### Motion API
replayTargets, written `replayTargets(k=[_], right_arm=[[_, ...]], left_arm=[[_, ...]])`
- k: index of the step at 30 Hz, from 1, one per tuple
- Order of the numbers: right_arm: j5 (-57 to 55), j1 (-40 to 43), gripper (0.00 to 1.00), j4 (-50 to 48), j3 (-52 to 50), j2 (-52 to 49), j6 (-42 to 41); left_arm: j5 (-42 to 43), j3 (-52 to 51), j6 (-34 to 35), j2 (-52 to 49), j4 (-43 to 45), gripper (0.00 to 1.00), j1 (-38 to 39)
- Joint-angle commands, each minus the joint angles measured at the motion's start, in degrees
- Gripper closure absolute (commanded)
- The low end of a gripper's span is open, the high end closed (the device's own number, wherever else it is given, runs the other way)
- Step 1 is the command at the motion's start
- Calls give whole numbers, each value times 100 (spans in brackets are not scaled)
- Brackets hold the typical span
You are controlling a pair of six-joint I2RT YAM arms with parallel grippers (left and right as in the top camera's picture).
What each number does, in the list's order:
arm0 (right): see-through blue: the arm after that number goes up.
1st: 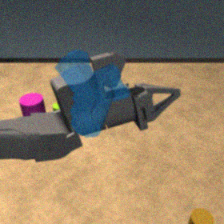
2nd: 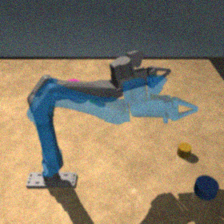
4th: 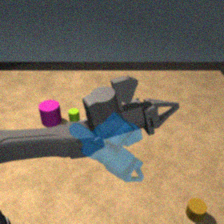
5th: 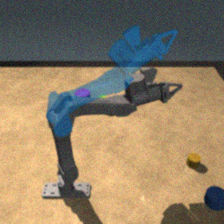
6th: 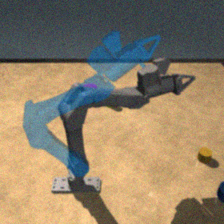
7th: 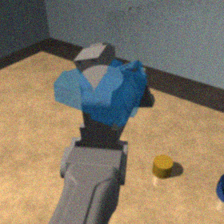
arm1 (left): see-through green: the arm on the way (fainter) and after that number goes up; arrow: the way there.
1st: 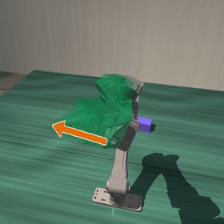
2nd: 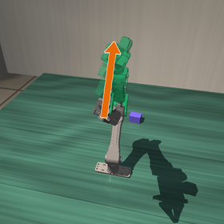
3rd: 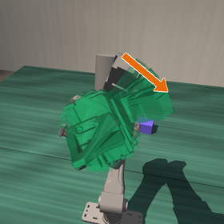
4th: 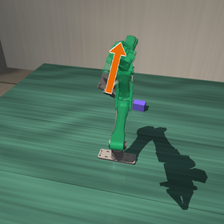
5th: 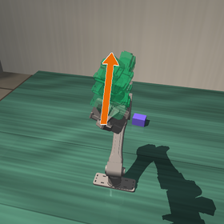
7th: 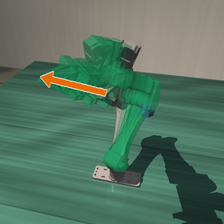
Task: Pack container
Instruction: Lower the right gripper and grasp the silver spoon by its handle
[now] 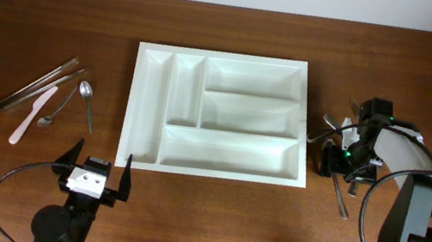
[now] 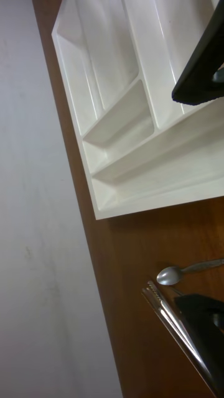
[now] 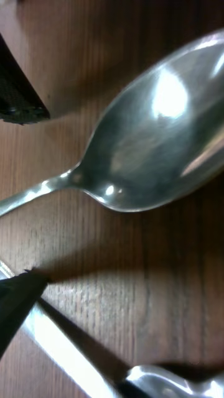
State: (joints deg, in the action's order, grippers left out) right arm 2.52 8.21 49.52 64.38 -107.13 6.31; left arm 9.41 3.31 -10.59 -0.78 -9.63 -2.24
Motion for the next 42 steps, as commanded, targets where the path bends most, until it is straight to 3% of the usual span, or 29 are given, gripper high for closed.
replayTargets(k=[1, 4, 17, 23, 31, 42], right_arm=[[-42, 22, 26, -55, -92, -256, -125], [-22, 22, 29, -94, -96, -278, -125], [-22, 20, 65, -205, -96, -280, -125], [-20, 20, 75, -267, -96, -282, -127], [144, 20, 95, -400, -98, -284, -129], [173, 20, 96, -503, -94, -286, -232]], left_arm=[[-20, -44, 70, 48, 17, 1, -17], [-17, -44, 70, 48, 17, 1, -17], [-17, -44, 70, 48, 17, 1, -17], [-20, -44, 70, 48, 17, 1, -17], [-20, -44, 70, 48, 17, 1, -17], [-17, -44, 70, 48, 17, 1, -17]])
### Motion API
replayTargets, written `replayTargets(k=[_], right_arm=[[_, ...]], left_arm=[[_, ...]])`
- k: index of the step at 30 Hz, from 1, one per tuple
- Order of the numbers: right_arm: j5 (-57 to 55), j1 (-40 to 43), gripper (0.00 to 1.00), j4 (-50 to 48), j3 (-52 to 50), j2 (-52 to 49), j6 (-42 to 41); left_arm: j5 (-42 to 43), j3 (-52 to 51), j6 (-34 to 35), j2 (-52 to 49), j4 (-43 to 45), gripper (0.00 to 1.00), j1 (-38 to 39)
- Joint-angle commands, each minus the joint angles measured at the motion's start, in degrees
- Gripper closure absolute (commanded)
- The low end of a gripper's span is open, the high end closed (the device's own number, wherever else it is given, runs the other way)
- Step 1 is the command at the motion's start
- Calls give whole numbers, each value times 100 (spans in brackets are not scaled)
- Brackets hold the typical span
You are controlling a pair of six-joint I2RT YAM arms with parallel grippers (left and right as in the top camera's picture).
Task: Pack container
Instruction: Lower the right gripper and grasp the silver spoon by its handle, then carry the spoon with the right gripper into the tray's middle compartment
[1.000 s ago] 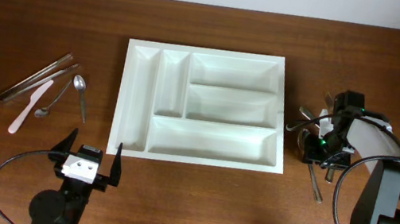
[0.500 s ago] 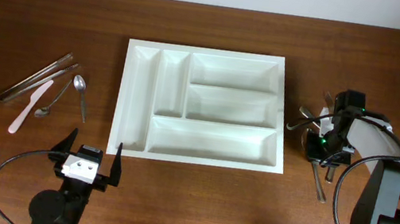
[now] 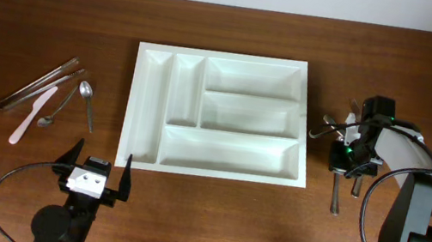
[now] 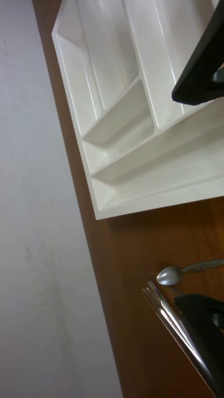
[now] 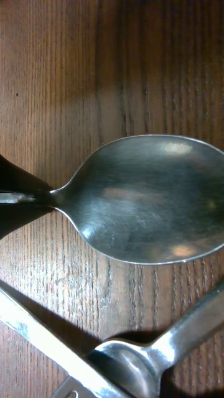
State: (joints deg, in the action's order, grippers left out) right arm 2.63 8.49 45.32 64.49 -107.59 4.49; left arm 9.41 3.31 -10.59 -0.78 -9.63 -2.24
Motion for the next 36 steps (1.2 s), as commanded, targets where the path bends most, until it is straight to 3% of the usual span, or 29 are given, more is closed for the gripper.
replayTargets(k=[1, 8, 25, 36], right_arm=[[160, -9, 96, -81, -98, -238, -50], [160, -7, 96, 258, 234, -238, -50], [291, -26, 96, 1908, 2184, -238, -37], [1331, -590, 96, 1373, 3259, -238, 813]], left_arm=[[-17, -44, 70, 48, 17, 1, -17], [-17, -44, 70, 48, 17, 1, -17], [-17, -44, 70, 48, 17, 1, -17], [-20, -44, 70, 48, 17, 1, -17]])
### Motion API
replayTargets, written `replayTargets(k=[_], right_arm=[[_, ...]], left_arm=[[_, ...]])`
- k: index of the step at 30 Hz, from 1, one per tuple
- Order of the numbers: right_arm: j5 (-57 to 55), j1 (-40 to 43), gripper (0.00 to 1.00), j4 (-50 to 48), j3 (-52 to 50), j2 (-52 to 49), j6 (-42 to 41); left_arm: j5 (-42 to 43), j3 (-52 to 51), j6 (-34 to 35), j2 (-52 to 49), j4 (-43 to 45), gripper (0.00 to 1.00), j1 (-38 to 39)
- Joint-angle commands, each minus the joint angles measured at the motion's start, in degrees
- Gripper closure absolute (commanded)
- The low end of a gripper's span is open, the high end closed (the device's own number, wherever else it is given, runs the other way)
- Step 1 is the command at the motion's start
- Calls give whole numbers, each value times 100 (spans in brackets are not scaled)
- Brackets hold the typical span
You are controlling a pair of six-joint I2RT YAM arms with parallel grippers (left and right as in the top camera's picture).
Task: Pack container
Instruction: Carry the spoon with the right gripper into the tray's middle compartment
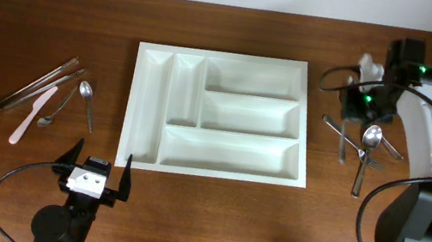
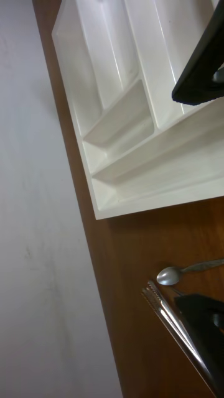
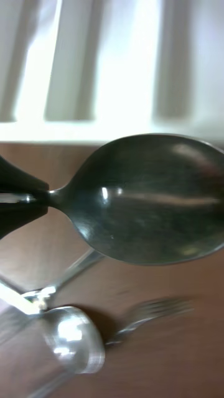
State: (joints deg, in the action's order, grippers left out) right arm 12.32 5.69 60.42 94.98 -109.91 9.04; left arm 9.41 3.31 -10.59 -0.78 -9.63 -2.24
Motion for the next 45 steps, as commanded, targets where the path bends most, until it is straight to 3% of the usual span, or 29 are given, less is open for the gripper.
replayTargets(k=[1, 8, 14, 20, 36, 38, 41, 45], right_arm=[[365, -439, 96, -262, 210, -7, 476], [210, -1506, 96, -955, 210, -7, 1591], [-28, -2205, 96, -881, 195, -13, 3504], [-332, -2444, 96, -909, -28, -39, 4673], [-162, -2557, 95, -1141, -245, -901, 4857], [-162, -2557, 60, -1167, -240, -898, 4719], [-162, -2555, 34, -1226, -238, -896, 4350], [-162, -2555, 10, -1202, -74, -896, 3547]], left_arm=[[-20, -44, 70, 48, 17, 1, -17], [-17, -44, 70, 48, 17, 1, -17], [-20, -44, 70, 48, 17, 1, -17], [-17, -44, 70, 48, 17, 1, -17], [-17, -44, 70, 48, 17, 1, -17], [-20, -44, 70, 48, 17, 1, -17], [-20, -44, 70, 48, 17, 1, -17], [-17, -44, 70, 48, 17, 1, -17]])
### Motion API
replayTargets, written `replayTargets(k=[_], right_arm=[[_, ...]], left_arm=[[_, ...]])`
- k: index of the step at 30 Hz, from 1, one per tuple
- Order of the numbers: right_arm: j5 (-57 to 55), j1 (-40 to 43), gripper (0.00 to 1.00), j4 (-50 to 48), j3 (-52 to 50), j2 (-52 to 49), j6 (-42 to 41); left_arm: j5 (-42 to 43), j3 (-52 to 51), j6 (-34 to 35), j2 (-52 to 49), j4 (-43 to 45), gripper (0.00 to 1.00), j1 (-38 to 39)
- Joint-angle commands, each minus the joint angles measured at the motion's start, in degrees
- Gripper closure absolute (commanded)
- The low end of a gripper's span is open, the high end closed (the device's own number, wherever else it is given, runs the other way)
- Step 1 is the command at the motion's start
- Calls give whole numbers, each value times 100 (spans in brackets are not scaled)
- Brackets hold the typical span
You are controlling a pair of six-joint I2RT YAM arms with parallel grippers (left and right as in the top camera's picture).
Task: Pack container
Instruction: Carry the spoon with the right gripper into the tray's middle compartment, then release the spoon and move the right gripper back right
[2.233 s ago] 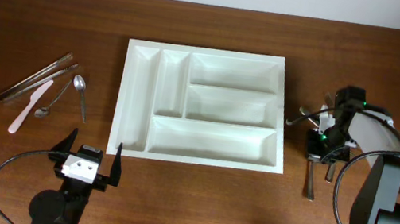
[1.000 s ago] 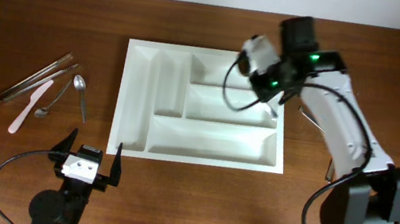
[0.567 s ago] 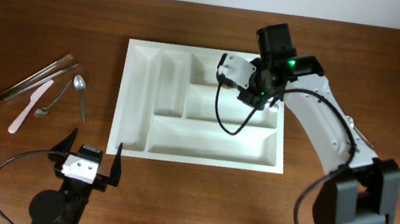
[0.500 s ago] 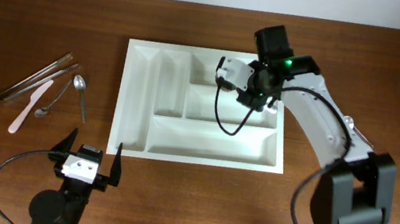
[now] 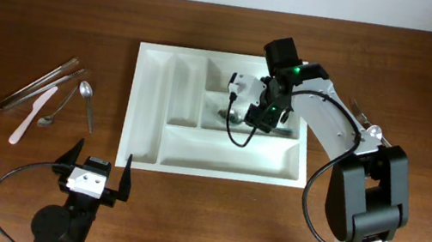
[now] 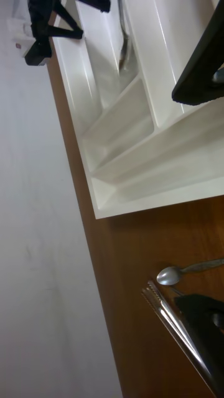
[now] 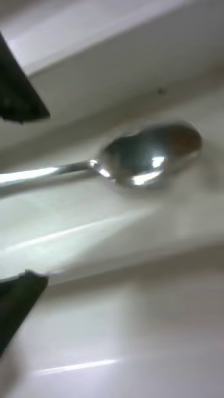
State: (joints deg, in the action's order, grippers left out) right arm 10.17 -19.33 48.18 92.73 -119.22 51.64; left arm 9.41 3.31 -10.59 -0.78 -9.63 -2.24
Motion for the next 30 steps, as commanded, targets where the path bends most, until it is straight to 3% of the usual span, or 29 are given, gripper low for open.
replayTargets(k=[1, 3, 7, 16, 21, 25, 30], right_arm=[[52, -52, 5, 63, 221, 35, -887], [7, -50, 0, 247, 470, 39, -1292], [-223, 35, 1, 944, 1200, 46, -2114], [13, 691, 1, 2992, 2516, 46, -2732], [212, 1283, 6, 3193, 2476, 44, -3121], [81, 1869, 19, 3226, 2476, 44, -3665], [-168, 2605, 19, 3217, 2455, 44, -4059]], left_arm=[[-17, -44, 70, 48, 17, 1, -17], [-20, -44, 70, 48, 17, 1, -17], [-17, -44, 70, 48, 17, 1, -17], [-20, -44, 70, 48, 17, 1, -17], [-20, -44, 70, 48, 17, 1, -17], [-20, -44, 70, 48, 17, 1, -17], [-20, -44, 70, 48, 17, 1, -17]])
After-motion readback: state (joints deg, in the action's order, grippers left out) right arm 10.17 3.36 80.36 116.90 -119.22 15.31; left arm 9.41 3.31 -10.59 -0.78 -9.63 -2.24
